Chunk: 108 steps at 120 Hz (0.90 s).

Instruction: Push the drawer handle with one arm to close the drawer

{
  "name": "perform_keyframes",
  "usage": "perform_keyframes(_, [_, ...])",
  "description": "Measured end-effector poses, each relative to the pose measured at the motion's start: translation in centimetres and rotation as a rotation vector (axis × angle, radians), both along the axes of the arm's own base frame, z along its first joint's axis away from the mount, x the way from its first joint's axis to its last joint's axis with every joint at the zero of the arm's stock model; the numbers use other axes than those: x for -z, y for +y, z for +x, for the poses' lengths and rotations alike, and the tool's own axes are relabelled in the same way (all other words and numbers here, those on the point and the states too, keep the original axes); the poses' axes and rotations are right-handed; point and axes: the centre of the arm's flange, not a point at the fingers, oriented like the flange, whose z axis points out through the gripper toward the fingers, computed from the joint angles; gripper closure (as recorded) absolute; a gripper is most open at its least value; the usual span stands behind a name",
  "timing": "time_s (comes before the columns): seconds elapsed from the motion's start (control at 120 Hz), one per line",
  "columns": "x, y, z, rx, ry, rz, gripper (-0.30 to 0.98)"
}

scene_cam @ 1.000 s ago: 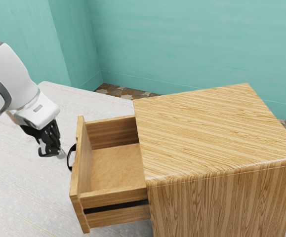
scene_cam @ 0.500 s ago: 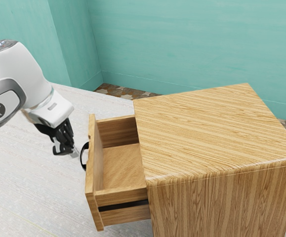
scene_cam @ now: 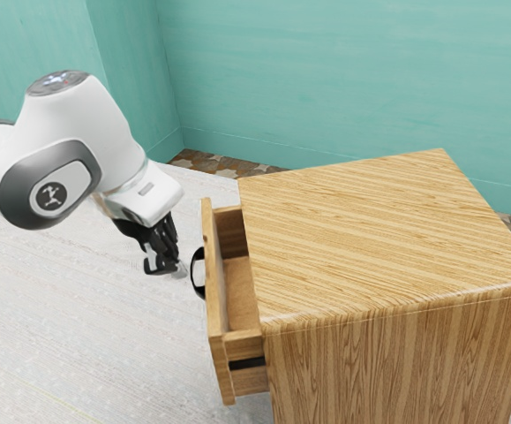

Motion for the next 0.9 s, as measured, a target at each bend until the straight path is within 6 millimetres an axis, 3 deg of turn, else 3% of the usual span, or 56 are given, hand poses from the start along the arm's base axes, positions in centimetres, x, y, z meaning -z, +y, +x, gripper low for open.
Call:
perform_keyframes(0.258, [0.1, -3.0, 1.7, 0.036, 0.005, 0.005, 0.79])
perform_keyframes(0.9, [0.2, -5.6, 3.0, 0.060, 0.009, 0.007, 0.79])
